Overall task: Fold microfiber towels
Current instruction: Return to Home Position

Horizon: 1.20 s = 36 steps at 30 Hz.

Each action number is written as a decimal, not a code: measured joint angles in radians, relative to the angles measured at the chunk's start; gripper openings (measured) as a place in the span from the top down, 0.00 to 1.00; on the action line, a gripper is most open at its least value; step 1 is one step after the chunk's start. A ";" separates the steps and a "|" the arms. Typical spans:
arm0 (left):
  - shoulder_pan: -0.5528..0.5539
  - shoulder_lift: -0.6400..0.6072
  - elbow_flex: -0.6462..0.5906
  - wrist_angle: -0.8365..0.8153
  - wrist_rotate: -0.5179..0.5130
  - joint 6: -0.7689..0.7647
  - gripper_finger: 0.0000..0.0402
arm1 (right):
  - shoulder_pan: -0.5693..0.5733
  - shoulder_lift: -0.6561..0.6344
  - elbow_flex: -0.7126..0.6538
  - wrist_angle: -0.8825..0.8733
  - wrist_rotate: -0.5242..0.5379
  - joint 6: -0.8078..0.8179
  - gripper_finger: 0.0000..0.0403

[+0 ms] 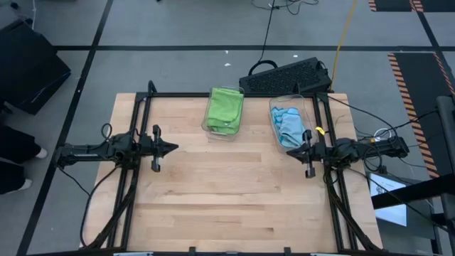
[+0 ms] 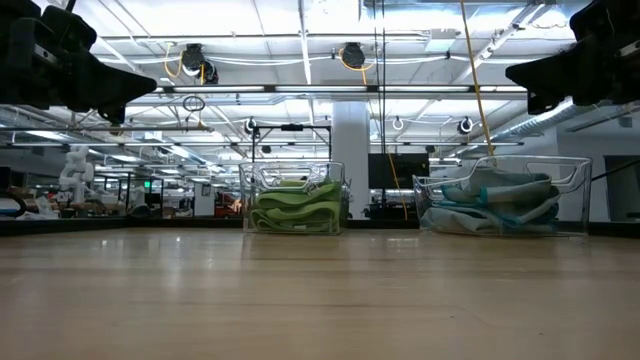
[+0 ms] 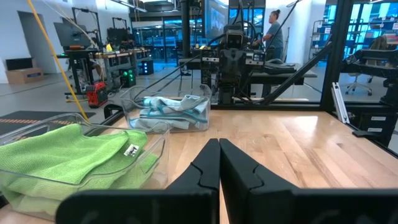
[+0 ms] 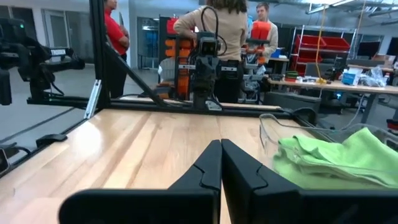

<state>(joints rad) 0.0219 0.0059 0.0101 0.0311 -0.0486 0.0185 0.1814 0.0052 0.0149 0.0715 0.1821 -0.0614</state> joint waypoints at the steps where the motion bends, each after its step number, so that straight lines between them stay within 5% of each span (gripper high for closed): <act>1: 0.000 0.000 0.000 0.000 0.000 0.000 0.99 | 0.000 0.001 0.000 -0.002 0.000 -0.007 1.00; 36: 0.000 0.000 0.000 0.000 0.001 0.000 0.99 | -0.071 0.055 0.000 -0.039 -0.141 -0.012 1.00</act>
<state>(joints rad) 0.0219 0.0059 0.0101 0.0307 -0.0475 0.0185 0.1107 0.0606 0.0151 0.0322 0.0410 -0.0733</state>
